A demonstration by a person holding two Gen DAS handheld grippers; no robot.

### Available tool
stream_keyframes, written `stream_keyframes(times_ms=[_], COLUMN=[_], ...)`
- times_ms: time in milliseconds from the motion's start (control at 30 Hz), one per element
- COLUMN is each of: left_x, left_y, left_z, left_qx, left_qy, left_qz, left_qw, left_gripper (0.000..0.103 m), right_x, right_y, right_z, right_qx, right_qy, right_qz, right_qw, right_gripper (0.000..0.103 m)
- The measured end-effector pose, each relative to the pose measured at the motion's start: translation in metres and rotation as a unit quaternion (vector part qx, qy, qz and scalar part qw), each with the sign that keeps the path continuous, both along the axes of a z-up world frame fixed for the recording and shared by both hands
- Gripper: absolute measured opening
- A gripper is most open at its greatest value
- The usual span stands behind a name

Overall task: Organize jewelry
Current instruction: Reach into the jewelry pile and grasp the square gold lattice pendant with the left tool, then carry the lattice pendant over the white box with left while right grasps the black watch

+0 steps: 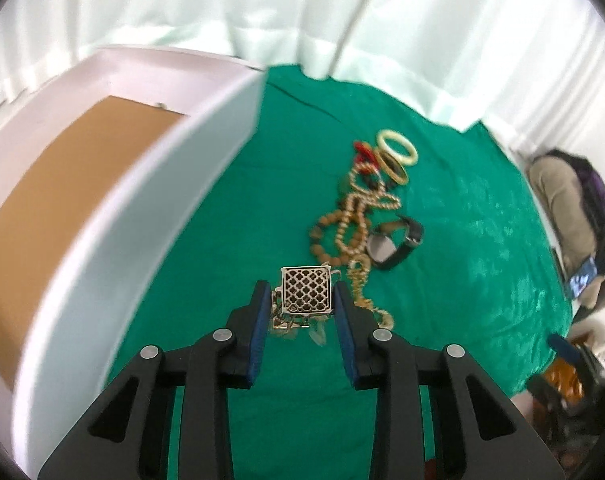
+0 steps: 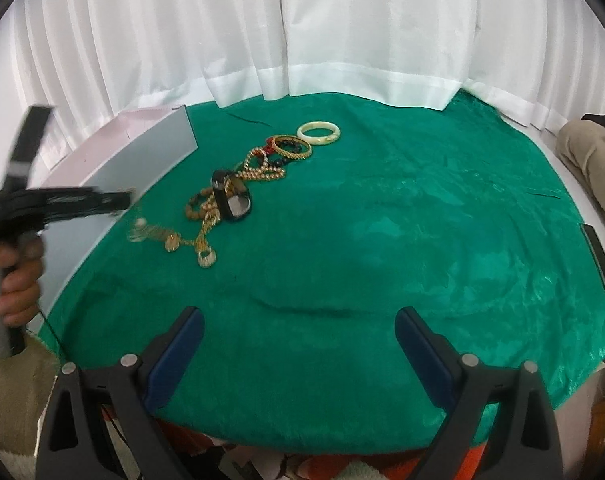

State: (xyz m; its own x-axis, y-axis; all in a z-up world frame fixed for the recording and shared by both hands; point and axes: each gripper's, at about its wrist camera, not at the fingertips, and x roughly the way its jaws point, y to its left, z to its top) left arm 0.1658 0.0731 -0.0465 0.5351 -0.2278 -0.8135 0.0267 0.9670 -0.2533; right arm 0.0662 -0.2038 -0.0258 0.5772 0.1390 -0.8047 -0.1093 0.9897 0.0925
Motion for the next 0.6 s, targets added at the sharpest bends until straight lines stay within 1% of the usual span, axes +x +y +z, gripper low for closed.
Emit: stream_keyframes(times_ms=[67,200,333,467,500,533,567,600], left_x=[-0.007,-0.022,-0.03,-0.04,-0.041,-0.042,-0.043,-0.042], left_y=[0.012,0.028,0.043,0.048,0.048,0.048,0.047,0.045], left_z=[0.004,0.002,-0.005,-0.009,-0.01,-0.011,-0.012,-0.012], left_qx=[0.003,0.02,0.019,0.03,0.029,0.029,0.03,0.031], left_qy=[-0.003,-0.002,0.008,0.01,0.012,0.013,0.013,0.014], left_qz=[0.018,0.037,0.057,0.066,0.067,0.067,0.067,0.067], left_qw=[0.9998,0.9991,0.9981,0.9973,0.9973,0.9972,0.9972,0.9972], left_gripper=[0.031,0.031,0.031,0.031,0.031,0.031,0.031,0.031], right_x=[0.015,0.055,0.1,0.135,0.144,0.153,0.158,0.164], right_y=[0.005,0.02,0.046,0.07,0.077,0.083,0.086,0.091], right_z=[-0.002,-0.01,-0.019,-0.033,-0.039,-0.045,-0.05,-0.056], right_qx=[0.018,0.057,0.071,0.095,0.1,0.1,0.095,0.083], right_qy=[0.003,0.019,0.033,0.063,0.076,0.086,0.093,0.101], right_qz=[0.017,0.044,0.063,0.058,0.056,0.053,0.052,0.048], right_qw=[1.0,0.997,0.995,0.992,0.991,0.99,0.99,0.99], right_gripper=[0.098,0.098,0.098,0.098,0.096,0.087,0.081,0.07])
